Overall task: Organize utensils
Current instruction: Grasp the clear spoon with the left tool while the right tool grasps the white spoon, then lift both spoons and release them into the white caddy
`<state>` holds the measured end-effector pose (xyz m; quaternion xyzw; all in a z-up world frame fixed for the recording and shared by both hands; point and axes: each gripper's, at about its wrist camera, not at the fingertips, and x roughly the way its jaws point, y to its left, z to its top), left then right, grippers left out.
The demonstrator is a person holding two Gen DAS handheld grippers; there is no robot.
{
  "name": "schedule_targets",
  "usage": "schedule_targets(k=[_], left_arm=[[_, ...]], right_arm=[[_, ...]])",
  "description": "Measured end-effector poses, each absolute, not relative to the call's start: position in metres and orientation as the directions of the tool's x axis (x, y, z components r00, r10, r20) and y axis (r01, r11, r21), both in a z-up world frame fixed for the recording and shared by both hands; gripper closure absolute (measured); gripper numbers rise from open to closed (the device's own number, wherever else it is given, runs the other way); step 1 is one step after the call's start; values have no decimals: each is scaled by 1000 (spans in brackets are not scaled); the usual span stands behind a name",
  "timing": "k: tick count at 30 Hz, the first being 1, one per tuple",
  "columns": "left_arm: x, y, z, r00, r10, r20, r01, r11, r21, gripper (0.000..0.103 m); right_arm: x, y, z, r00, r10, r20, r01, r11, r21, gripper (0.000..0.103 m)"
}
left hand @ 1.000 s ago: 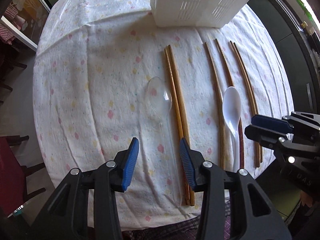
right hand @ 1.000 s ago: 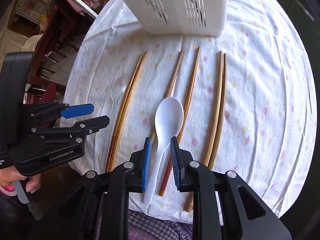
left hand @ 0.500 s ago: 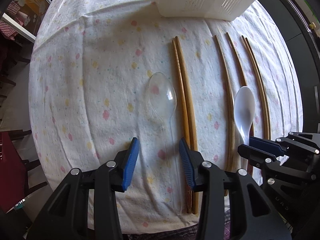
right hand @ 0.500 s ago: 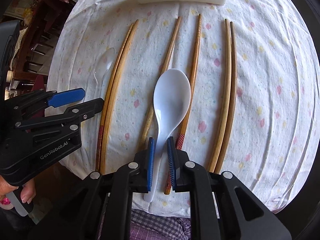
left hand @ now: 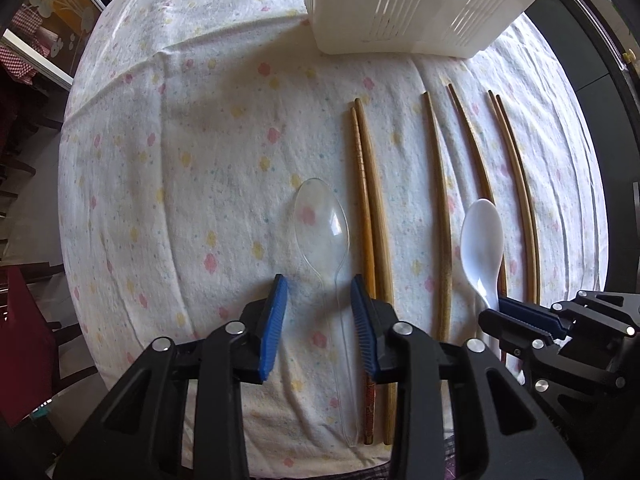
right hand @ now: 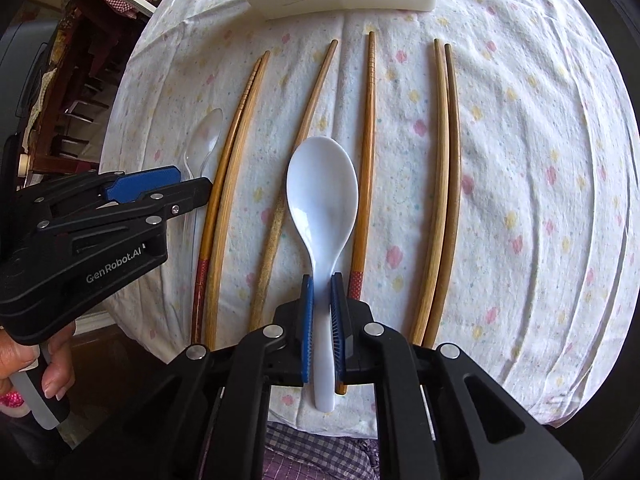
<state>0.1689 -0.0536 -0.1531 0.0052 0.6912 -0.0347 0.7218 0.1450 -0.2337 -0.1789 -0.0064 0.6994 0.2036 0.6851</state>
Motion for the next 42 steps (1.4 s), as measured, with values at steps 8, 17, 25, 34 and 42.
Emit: schedule_targets(k=[8,17,25,34,42], left_arm=[[181,-53,-151,58,-70,-996,35,997,-68,95],[156,-45,-86,321,-129,-938,107,989,-99,95],[134,-51,27,704,-270,-657,230,962,-150,95],[182,-59,81,928,-283,-243,254,957,-142,95],[209,-73,60,970,-202,-135,191,978,-86,95]], right_arm=[[143,-252,-173,-66,305,-950,-282,908,311,94],[129,-280,-131,68,444,-894,-308,861,404,94],[115,-320,-59,414,586,-697,-361,809,465,94],[133,-337,17,743,544,-390,-405,830,384,94],[180,-321,42,858,455,-238,-370,869,328,94]])
